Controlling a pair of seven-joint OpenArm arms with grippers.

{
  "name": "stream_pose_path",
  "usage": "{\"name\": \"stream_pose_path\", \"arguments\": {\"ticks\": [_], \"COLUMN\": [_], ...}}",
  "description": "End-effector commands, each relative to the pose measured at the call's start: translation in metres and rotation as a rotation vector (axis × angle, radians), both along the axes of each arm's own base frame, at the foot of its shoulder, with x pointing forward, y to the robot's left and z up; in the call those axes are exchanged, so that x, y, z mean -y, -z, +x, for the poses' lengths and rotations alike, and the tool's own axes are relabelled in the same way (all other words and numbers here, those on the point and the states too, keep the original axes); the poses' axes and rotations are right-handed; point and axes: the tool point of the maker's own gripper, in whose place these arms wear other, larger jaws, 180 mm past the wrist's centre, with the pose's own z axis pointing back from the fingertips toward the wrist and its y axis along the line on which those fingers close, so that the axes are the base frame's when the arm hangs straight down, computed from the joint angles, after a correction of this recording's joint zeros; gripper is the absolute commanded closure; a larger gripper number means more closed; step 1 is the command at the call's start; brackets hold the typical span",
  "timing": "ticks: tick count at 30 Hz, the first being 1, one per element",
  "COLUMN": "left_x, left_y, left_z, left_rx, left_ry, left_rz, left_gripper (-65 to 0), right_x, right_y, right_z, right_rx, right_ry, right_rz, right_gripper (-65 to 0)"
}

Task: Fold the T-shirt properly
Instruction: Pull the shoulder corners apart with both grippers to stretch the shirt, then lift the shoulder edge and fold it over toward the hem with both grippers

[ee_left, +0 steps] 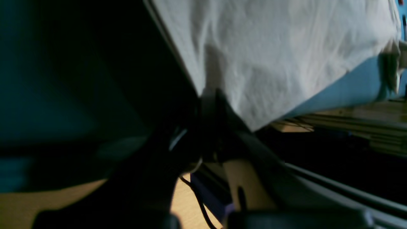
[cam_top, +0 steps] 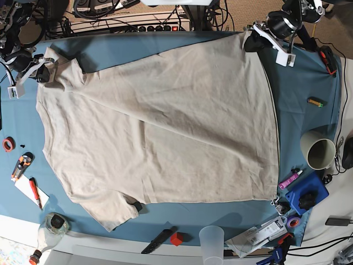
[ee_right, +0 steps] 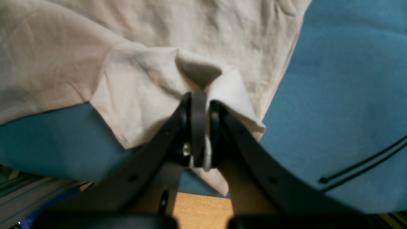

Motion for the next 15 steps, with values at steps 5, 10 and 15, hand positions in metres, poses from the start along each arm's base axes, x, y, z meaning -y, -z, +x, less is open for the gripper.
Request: {"name": "stream_pose_path", "arguments": {"ticks": [5, 10, 15], "left_x": [-0.001, -0.026, -0.054], "left_y": [-0.011, -0.028, -0.038], "left_z": [0.0, 0.009, 0.014], "left_rx": [0.015, 0.064, 0.094], "left_ry": [0.032, 0.013, 0.005], "left_rz": [0.035, 0.129, 0.207], "left_gripper": [0.0, 0.0, 0.0], "right_x": [-0.003, -0.009, -0.006], "right_y": [-0.015, -0.015, -0.027], "right_z": [0.009, 0.003, 0.001], "right_rx": [0.047, 0.025, 0.059], "right_ry": [-0.026, -0.048, -0.04], "right_rz": [0.026, 0.063, 0.091], "right_gripper": [0.0, 0.0, 0.0]}}
